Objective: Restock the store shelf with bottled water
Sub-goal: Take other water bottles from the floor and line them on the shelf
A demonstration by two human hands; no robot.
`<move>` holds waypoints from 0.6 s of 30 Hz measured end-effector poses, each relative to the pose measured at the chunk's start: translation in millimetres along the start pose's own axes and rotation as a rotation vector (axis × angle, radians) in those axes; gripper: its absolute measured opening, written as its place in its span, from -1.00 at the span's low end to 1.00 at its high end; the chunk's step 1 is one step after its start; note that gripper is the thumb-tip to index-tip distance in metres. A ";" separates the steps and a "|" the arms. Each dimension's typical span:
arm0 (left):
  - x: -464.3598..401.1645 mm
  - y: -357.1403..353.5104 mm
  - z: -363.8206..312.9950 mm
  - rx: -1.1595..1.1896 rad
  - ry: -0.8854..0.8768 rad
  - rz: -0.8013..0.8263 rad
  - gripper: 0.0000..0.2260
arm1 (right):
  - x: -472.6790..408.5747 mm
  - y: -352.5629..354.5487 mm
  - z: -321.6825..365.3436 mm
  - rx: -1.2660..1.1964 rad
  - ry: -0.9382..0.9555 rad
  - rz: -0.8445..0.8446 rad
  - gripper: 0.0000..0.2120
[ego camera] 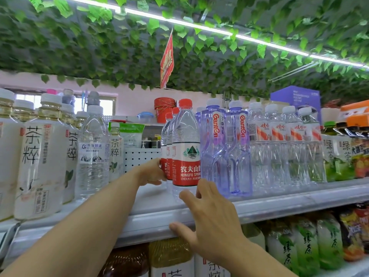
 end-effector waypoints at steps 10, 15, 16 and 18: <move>33.3 12.6 -12.8 0.040 0.118 -0.122 -0.51 | 0.1 0.7 -0.5 -0.023 0.017 0.028 -0.54; 42.1 -2.8 -8.9 0.046 0.089 -0.028 -0.74 | 0.6 -2.7 -0.4 0.014 0.010 -0.033 -0.56; 41.1 -5.9 -10.5 0.036 0.068 -0.024 -0.76 | 0.6 -3.4 -0.2 0.024 0.014 -0.038 -0.55; 40.0 -9.8 -14.1 0.017 0.035 -0.035 -0.77 | 0.5 -3.9 -0.2 0.048 0.019 -0.053 -0.55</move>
Point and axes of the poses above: each hand's wrist, its own x-axis away from the middle knuckle, its own y-axis out of the back of the hand, z = x × y, the point moved 1 cm from there along -x, towards the middle knuckle, and after that the axes turned 7 degrees about x, right-handed, at the moved point
